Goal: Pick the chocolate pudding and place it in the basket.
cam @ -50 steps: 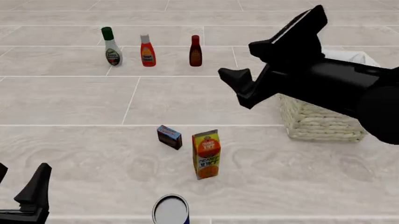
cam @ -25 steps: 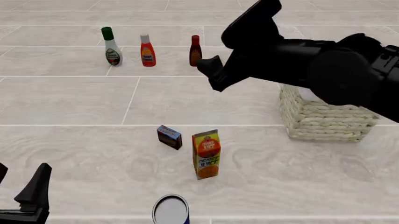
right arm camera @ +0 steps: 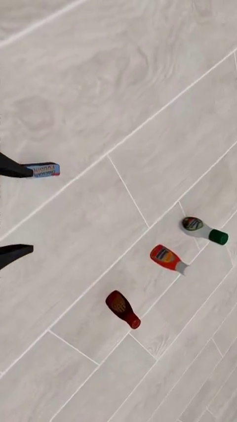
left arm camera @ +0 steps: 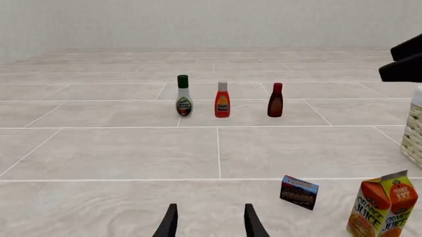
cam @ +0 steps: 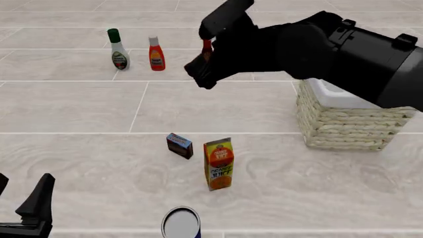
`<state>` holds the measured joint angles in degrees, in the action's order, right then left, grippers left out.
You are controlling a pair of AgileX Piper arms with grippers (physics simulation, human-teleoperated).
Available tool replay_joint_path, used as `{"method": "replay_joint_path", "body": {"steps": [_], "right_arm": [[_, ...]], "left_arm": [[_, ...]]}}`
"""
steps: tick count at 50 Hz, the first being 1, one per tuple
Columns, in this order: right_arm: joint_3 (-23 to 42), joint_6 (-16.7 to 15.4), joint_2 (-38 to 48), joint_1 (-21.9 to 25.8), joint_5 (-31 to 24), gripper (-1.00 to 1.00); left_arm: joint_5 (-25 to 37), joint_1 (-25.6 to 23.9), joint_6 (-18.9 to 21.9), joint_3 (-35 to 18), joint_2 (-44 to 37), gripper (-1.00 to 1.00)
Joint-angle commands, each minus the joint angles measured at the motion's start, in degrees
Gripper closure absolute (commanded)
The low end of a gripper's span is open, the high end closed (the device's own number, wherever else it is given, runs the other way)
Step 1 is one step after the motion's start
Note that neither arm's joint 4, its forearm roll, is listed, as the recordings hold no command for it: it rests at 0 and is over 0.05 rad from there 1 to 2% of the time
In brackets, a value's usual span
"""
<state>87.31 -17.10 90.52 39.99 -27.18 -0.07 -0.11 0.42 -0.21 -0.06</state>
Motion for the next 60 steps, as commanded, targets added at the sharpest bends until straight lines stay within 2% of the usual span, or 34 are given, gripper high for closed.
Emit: {"method": "replay_joint_path", "body": {"steps": [1, 7, 25, 32, 34, 60], "right_arm": [[7.6, 1.1, 5.4, 1.3, -6.9, -1.00], [11.9, 0.5, 8.9, 1.3, -10.1, -1.00], [26.5, 2.1, 19.6, 2.0, -19.4, -1.00], [29.0, 3.4, 21.9, 2.6, -20.6, -1.00], [29.4, 5.1, 22.5, 3.4, -20.8, -1.00], [40.9, 5.7, 33.2, 1.5, -26.2, -1.00]], "left_arm": [[-0.1, 0.1, 0.0, 0.0, 0.0, -1.00], [-0.1, 0.1, 0.0, 0.0, 0.0, -1.00], [-0.1, 0.1, 0.0, 0.0, -0.1, -1.00], [-0.1, 0.1, 0.0, 0.0, 0.0, -1.00], [-0.1, 0.1, 0.0, 0.0, 0.0, -1.00], [-0.1, 0.1, 0.0, 0.0, 0.0, -1.00]]}}
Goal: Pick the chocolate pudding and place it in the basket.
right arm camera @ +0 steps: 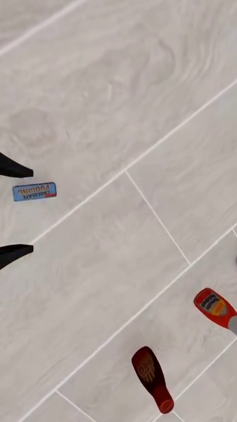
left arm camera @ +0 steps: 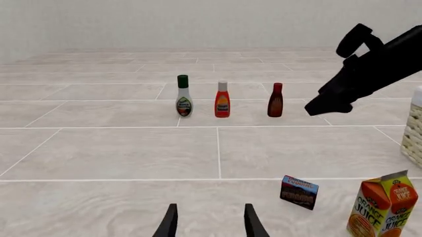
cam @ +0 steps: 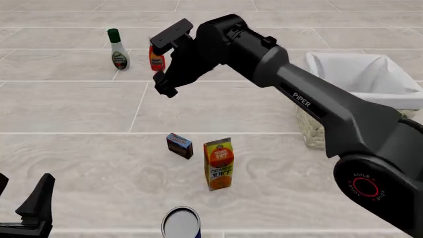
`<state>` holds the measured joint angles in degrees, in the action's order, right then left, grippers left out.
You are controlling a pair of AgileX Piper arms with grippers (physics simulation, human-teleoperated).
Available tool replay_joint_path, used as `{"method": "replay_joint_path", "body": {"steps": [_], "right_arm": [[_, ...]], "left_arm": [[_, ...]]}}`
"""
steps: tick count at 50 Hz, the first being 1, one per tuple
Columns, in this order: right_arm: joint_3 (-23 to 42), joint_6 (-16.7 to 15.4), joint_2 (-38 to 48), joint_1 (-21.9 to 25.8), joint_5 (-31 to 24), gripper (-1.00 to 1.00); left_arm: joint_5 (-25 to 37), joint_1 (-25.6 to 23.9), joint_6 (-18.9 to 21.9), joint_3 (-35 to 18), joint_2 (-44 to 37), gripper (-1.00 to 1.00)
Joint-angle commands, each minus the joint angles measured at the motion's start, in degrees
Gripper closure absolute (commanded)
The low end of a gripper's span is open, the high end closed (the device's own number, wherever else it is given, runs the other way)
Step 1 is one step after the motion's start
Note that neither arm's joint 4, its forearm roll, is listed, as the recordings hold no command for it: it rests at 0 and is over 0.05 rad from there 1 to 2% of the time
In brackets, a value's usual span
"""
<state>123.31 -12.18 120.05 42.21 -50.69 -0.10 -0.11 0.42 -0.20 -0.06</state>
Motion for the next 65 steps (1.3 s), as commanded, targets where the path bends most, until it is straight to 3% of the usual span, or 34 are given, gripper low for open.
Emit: {"method": "replay_joint_path", "body": {"steps": [1, 10, 45, 65], "right_arm": [[5.3, 0.7, 4.3, -0.8, -2.8, -1.00], [2.6, 1.2, 4.8, 0.1, -1.7, -1.00], [7.2, -0.1, 12.5, -2.2, -4.3, -1.00], [2.1, 1.1, 12.9, 0.0, -1.5, -1.00]], "left_arm": [[-0.1, 0.1, 0.0, 0.0, 0.0, -1.00], [-0.1, 0.1, 0.0, 0.0, 0.0, -1.00], [0.0, 0.1, 0.0, 0.0, 0.0, -1.00], [-0.1, 0.1, 0.0, 0.0, 0.0, -1.00]]}}
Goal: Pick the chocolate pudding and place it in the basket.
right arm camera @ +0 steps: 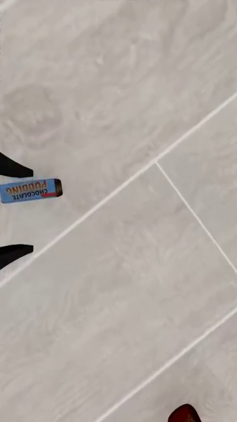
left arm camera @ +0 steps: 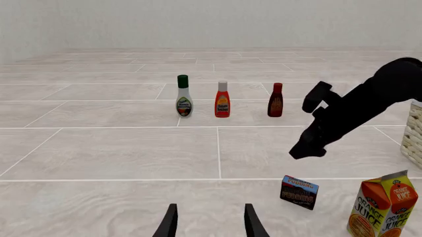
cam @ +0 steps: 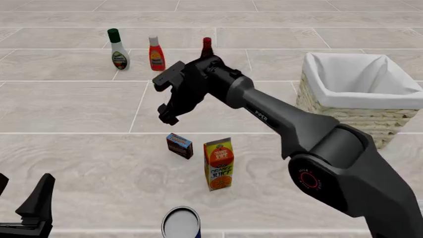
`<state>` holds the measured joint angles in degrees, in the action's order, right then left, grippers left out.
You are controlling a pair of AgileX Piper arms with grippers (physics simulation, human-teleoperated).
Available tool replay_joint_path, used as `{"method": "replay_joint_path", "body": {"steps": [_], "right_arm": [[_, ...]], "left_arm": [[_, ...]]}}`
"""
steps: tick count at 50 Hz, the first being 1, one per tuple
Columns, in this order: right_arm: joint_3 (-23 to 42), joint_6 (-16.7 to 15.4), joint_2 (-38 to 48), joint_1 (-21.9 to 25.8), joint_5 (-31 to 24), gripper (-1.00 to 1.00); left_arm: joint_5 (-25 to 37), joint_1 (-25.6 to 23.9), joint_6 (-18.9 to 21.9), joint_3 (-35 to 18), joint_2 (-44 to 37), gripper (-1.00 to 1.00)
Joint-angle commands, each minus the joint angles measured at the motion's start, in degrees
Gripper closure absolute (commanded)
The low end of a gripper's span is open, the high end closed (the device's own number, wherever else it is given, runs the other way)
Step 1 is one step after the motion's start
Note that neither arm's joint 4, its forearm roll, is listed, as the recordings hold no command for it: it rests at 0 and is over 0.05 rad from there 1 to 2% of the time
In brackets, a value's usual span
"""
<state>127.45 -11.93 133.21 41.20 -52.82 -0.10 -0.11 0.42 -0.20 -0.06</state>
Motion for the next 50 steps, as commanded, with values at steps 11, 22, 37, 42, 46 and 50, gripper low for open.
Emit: {"method": "replay_joint_path", "body": {"steps": [11, 22, 37, 42, 46, 50], "right_arm": [[-1.7, 0.7, 0.7, 1.2, 0.7, -1.00], [-2.2, 0.7, 1.8, 1.2, 1.4, -1.00], [-3.4, 1.1, 2.9, 1.8, 2.2, -1.00], [-2.6, 0.8, 3.9, 1.6, 2.0, -1.00], [-2.1, 0.7, 4.3, 1.4, 1.8, -1.00], [-2.4, 0.9, 4.5, 1.5, 2.1, -1.00]], "left_arm": [[-0.1, 0.1, 0.0, 0.0, 0.0, -1.00], [-0.1, 0.1, 0.0, 0.0, 0.0, -1.00], [-0.1, 0.1, 0.0, 0.0, 0.0, -1.00], [-0.1, 0.1, 0.0, 0.0, 0.0, -1.00], [-0.1, 0.1, 0.0, 0.0, 0.0, -1.00], [-0.1, 0.1, 0.0, 0.0, 0.0, -1.00]]}}
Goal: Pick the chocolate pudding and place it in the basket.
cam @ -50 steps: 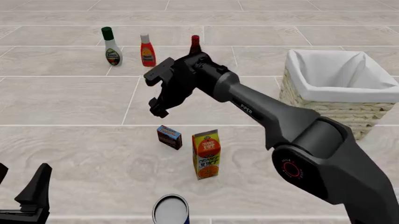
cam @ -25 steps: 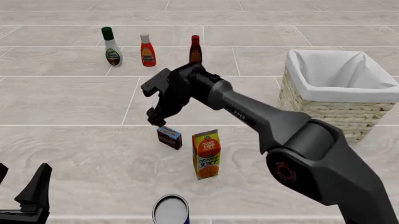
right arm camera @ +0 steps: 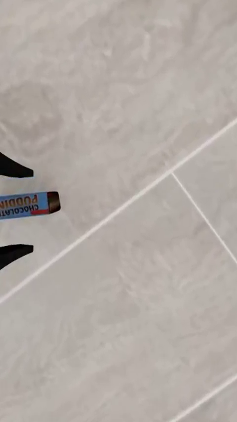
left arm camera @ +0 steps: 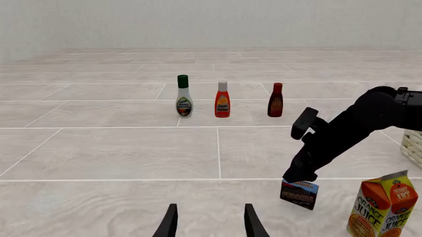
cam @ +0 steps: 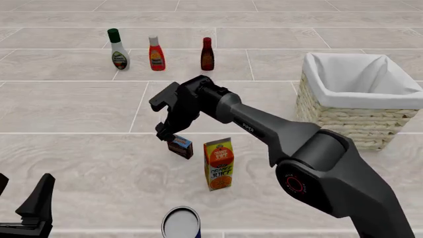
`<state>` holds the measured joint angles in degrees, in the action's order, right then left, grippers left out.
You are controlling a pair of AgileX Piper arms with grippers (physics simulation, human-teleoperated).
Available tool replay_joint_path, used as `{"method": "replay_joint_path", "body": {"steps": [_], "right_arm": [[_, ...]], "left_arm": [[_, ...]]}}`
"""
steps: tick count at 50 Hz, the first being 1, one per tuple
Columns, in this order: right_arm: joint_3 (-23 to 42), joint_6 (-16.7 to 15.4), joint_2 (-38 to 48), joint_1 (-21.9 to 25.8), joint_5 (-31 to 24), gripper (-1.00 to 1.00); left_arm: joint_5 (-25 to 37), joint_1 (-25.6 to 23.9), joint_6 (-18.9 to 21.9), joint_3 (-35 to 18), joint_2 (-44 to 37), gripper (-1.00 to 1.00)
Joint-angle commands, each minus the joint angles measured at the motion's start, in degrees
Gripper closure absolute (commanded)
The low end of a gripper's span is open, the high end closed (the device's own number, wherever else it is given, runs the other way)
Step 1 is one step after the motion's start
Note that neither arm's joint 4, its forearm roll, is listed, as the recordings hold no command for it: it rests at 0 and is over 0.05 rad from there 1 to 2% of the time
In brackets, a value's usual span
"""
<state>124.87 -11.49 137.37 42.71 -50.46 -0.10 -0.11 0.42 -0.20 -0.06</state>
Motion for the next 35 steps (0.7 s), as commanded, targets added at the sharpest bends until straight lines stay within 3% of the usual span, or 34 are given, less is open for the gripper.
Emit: {"method": "replay_joint_path", "body": {"steps": [1, 35], "right_arm": [[0.1, 0.6, 0.4, 0.0, -0.1, -1.00], [-0.6, 1.4, 2.9, 0.1, 1.6, -1.00]], "left_arm": [[-0.1, 0.1, 0.0, 0.0, 0.0, -1.00], [-0.1, 0.1, 0.0, 0.0, 0.0, -1.00]]}}
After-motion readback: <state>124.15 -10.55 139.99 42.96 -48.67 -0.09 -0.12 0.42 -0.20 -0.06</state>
